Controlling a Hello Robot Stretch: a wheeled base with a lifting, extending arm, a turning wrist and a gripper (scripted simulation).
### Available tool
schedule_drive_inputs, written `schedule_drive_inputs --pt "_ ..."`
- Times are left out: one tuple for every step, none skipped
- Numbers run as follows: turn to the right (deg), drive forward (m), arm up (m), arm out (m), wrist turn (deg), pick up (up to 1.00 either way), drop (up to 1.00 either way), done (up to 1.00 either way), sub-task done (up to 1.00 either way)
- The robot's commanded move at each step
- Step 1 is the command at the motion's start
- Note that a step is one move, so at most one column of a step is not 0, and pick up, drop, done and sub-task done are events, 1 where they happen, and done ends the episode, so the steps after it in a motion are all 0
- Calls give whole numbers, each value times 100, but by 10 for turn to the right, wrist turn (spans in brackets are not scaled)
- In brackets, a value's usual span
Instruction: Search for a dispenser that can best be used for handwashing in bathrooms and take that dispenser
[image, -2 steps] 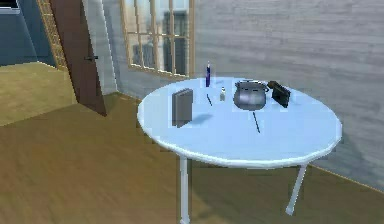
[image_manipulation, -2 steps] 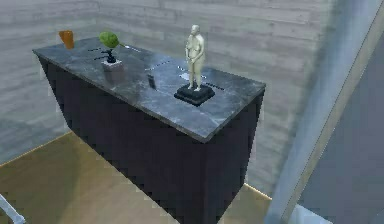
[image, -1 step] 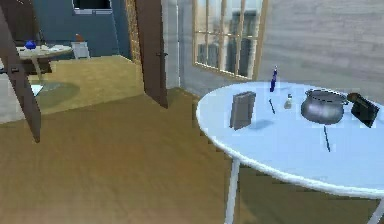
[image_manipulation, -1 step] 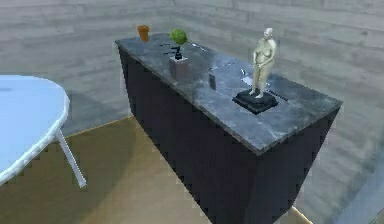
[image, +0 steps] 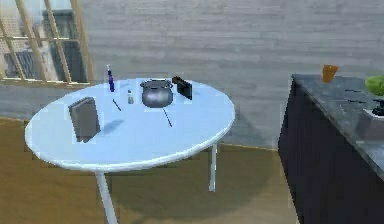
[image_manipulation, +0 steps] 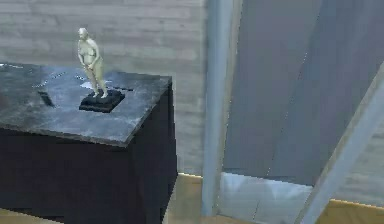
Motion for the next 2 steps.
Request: schedule_drive_inputs --pt "240 0 0 0 0 0 0 0 0" --pt "0 100 0 0 0 0 0 0 0"
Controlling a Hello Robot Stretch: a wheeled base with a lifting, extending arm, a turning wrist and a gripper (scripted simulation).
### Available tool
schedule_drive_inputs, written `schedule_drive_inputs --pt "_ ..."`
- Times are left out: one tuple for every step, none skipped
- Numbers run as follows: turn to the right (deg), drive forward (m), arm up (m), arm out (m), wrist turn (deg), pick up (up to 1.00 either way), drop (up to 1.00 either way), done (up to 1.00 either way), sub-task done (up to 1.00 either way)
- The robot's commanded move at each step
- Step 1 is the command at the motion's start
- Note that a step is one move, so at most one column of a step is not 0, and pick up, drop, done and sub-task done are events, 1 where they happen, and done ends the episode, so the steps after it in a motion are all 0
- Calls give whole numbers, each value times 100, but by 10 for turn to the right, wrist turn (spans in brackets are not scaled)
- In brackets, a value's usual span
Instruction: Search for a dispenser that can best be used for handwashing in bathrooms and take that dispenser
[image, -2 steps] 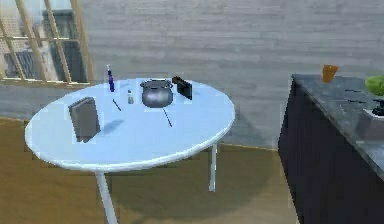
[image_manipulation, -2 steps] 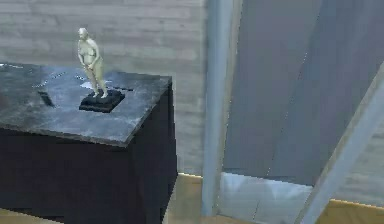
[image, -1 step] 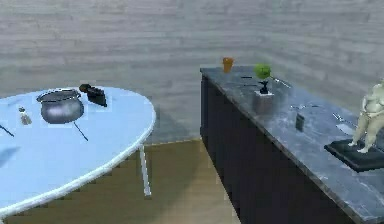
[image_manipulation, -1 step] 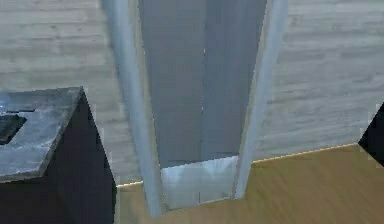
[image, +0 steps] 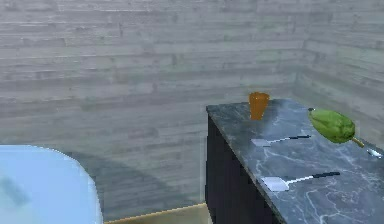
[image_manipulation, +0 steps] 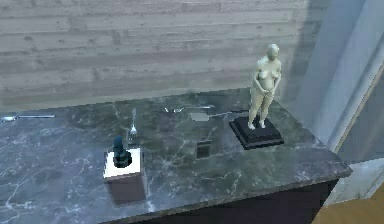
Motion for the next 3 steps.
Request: schedule_drive_inputs --pt "90 0 0 0 0 0 0 0 0" --pt "0 10 0 0 0 0 0 0 0" --pt "-90 0 0 0 0 0 0 0 0"
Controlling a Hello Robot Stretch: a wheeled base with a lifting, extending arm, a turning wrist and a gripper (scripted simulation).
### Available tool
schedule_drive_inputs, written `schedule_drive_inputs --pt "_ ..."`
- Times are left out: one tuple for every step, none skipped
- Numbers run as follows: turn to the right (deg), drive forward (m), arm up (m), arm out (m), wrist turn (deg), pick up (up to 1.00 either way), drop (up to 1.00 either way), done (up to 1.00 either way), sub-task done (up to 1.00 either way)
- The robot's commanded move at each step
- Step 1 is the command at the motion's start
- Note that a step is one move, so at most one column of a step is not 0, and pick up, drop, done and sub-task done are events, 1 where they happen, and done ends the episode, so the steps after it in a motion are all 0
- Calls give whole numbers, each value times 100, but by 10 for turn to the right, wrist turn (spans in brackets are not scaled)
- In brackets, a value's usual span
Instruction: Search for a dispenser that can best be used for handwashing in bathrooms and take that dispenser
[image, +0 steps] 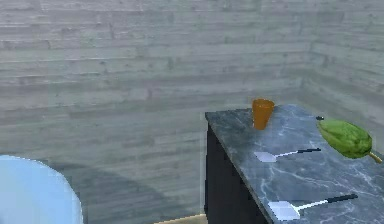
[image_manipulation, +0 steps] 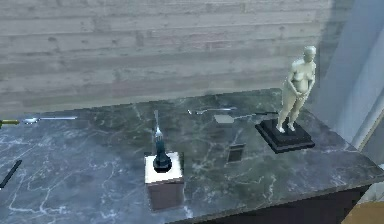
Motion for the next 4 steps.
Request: schedule_drive_inputs --pt "0 0 50 0 0 0 0 0 0" --pt "0 0 38 0 0 0 0 0 0" --pt "0 0 0 2 0 0 0 0 0" --pt "0 0 0 0 450 0 0 0 0"
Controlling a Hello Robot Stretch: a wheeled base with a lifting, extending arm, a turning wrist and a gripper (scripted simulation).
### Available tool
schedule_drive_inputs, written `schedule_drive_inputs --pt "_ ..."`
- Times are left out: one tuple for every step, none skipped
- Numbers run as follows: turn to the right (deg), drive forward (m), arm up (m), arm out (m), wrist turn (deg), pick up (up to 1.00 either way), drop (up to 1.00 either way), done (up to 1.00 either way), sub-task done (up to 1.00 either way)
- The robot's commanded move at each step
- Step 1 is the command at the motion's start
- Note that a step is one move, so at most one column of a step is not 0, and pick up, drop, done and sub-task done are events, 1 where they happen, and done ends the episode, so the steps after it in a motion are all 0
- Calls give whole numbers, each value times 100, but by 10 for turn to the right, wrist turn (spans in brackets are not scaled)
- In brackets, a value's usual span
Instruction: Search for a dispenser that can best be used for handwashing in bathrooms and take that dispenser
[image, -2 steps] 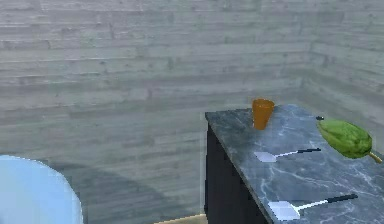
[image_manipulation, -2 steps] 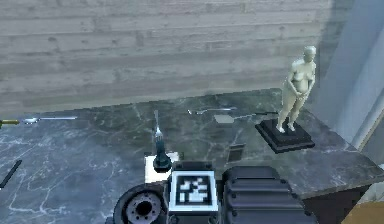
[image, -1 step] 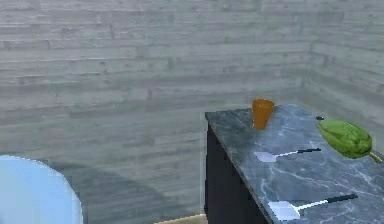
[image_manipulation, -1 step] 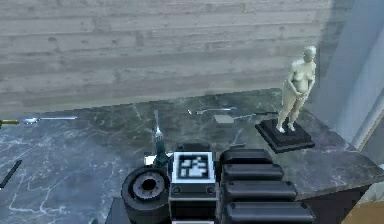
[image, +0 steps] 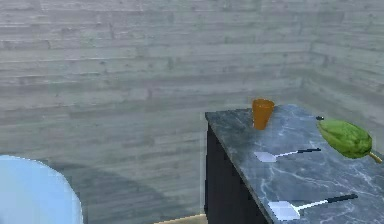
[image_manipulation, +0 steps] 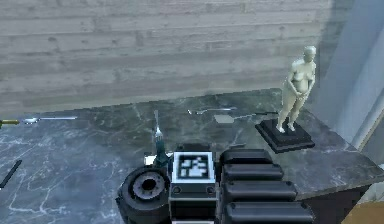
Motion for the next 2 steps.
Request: schedule_drive_inputs --pt "0 0 0 0 450 0 0 0 0" --pt "0 0 0 0 450 0 0 0 0"
